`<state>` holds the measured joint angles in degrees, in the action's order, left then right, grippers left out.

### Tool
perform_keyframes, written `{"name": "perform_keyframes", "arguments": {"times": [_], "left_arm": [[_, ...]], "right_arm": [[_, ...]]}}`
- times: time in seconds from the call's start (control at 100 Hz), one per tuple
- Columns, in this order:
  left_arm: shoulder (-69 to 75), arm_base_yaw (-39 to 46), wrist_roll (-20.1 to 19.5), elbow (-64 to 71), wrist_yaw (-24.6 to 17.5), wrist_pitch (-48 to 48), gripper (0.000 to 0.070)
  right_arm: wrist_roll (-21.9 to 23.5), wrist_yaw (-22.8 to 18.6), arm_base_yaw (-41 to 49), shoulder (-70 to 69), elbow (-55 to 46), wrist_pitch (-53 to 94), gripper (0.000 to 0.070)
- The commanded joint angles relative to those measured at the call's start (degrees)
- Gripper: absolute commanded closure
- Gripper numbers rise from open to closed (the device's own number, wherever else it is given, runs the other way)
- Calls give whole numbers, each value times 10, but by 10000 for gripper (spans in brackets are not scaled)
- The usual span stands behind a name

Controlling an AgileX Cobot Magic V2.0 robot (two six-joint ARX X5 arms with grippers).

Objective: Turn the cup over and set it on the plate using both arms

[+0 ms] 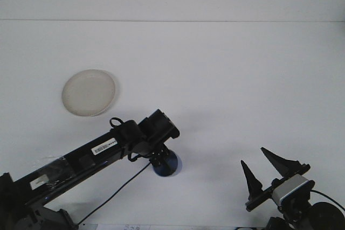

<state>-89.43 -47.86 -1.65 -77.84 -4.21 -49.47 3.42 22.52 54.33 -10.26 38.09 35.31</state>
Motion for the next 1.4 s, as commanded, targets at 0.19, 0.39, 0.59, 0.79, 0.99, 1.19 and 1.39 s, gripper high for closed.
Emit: {"name": "perform_keyframes", "arguments": {"times": [0.19,0.39,0.59,0.79,0.99,1.19,1.39], "left_arm": [[55,136,-30,-122,61,-48,694],[50,304,-37,-153,102,-38,695],[0,452,-34,-153,102,-25,694],[-63,516,-25,-154,102,34,694],[-120,527,-20,-156,98,55,694],[-159,528,-17,-156,60,62,693],[-191,528,-17,-156,56,57,694]], "right_arm": [[1,0,6,-2,3,-6,256],[20,0,6,-2,4,-6,256],[33,0,6,-2,4,-5,256],[33,0,6,-2,3,-6,256],[48,0,6,-2,4,-2,256],[48,0,6,-2,4,-2,256],[50,0,6,-2,4,-1,256]]}}
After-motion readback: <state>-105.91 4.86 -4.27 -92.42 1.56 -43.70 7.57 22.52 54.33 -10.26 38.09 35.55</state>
